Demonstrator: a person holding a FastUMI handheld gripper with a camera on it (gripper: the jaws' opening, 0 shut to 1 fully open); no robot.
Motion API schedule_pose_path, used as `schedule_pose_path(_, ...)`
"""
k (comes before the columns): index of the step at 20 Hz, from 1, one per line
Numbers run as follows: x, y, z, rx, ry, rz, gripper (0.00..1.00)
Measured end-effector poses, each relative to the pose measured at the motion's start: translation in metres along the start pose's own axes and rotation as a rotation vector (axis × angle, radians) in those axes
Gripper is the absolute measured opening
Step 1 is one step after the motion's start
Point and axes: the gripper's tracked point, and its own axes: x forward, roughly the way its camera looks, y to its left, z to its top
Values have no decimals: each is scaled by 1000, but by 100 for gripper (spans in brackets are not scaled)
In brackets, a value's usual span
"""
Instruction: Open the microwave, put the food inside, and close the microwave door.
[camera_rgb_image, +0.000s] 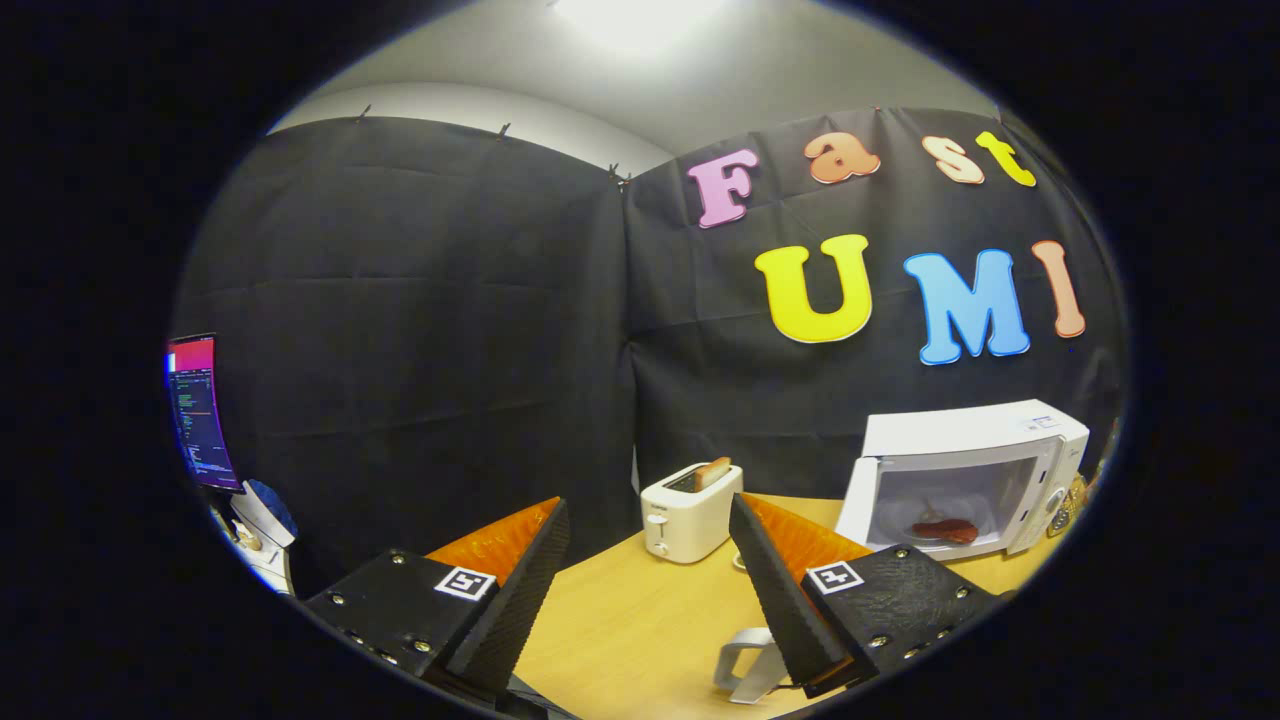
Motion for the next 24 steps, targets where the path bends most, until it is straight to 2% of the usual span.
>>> schedule_pose_path(5,5,35,-40,4,78,92,96)
schedule_pose_path(9,4,34,-73,22,154,101,93)
schedule_pose_path(10,3,32,-82,30,176,98,78)
schedule_pose_path(11,4,31,-94,42,206,98,73)
schedule_pose_path(12,6,29,-104,49,228,102,73)
schedule_pose_path(13,7,19,-107,41,232,68,73)
schedule_pose_path(15,14,11,-124,46,277,62,31)
schedule_pose_path(17,14,-1,-130,30,298,30,31)
schedule_pose_path(18,4,-16,-130,-2,277,-44,16)
schedule_pose_path(19,14,-17,-136,8,294,-22,2)
schedule_pose_path(22,10,-40,-141,25,314,-63,1)
schedule_pose_path(24,6,-40,-142,69,316,-48,1)
